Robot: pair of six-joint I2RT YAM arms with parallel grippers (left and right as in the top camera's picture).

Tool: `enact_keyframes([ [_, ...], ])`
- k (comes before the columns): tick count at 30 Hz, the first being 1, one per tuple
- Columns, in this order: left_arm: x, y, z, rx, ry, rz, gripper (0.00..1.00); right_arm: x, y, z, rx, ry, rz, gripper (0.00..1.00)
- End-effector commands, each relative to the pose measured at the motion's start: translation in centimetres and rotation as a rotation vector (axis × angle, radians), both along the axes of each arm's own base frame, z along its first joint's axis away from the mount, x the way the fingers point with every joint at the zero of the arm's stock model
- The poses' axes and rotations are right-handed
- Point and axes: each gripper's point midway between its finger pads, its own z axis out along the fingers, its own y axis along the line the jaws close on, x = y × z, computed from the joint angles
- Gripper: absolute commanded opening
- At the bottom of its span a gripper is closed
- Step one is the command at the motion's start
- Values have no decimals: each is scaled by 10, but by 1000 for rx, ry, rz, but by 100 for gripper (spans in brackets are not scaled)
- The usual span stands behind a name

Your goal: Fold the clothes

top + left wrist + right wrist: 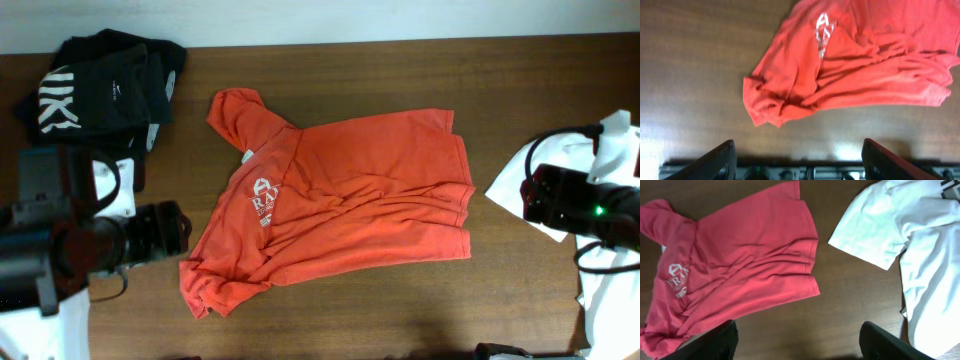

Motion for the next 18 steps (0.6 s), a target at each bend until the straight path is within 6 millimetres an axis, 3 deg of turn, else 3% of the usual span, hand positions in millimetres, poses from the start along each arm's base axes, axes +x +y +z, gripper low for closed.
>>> enact_keyframes([
  [1, 37, 4, -23, 0, 18, -25, 79, 14, -4, -16, 9, 76, -12, 88],
  [2, 54, 6, -32, 4, 12, -32, 79, 18, -5, -20, 13, 97, -12, 97],
  [5, 113, -2, -76, -33, 29, -141, 76, 43, -5, -48, 54, 213, -1, 99],
  [8, 153, -9, -142, -38, 139, -209, 72, 49, -1, -78, 106, 325, 10, 99],
  [9, 162, -9, -156, -40, 150, -212, 69, 49, -1, -83, 109, 345, 11, 99],
  [11, 188, -11, -203, -36, 181, -233, 66, 49, -1, -87, 109, 360, 17, 99],
  [15, 204, -8, -267, 175, 258, -288, 66, 50, -2, -87, 101, 356, 26, 99],
  [18, 207, -24, -291, 203, 280, -332, 66, 52, -2, -87, 100, 349, 26, 99],
])
